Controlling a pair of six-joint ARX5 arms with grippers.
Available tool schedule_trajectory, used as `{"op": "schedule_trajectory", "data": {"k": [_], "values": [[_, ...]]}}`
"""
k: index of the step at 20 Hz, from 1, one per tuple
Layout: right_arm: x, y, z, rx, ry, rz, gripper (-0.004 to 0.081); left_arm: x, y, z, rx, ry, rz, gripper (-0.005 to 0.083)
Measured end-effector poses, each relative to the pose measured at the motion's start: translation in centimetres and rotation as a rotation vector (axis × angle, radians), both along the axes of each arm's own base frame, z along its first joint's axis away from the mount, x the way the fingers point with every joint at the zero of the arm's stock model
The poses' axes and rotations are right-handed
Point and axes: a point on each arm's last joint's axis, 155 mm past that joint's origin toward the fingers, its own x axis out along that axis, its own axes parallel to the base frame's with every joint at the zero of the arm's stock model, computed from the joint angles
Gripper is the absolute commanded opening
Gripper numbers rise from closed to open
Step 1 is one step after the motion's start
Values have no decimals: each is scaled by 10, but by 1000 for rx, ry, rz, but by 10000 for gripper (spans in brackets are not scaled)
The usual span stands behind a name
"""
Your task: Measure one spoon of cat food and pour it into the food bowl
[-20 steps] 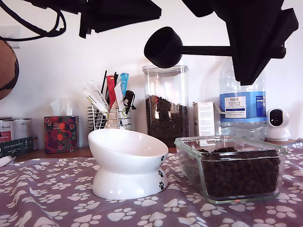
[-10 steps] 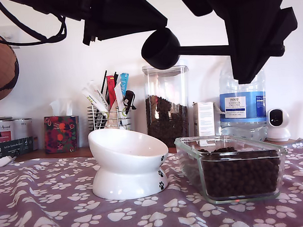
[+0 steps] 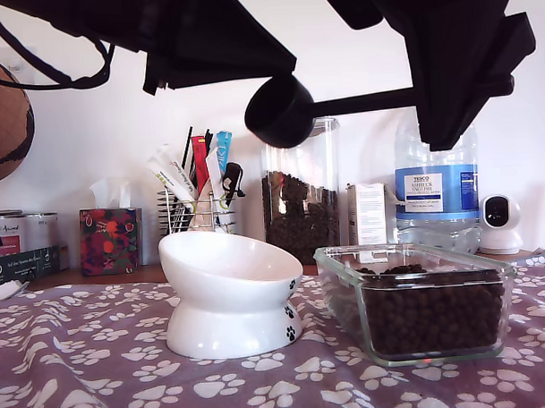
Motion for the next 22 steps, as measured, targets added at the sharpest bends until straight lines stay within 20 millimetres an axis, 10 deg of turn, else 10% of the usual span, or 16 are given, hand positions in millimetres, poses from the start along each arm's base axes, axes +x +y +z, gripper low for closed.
{"op": "schedule_trajectory", "data": {"k": [22], "values": [[7,-5,-3,-33,-37,0,-13,-5,5,-18,70,16,-16,-22]]}}
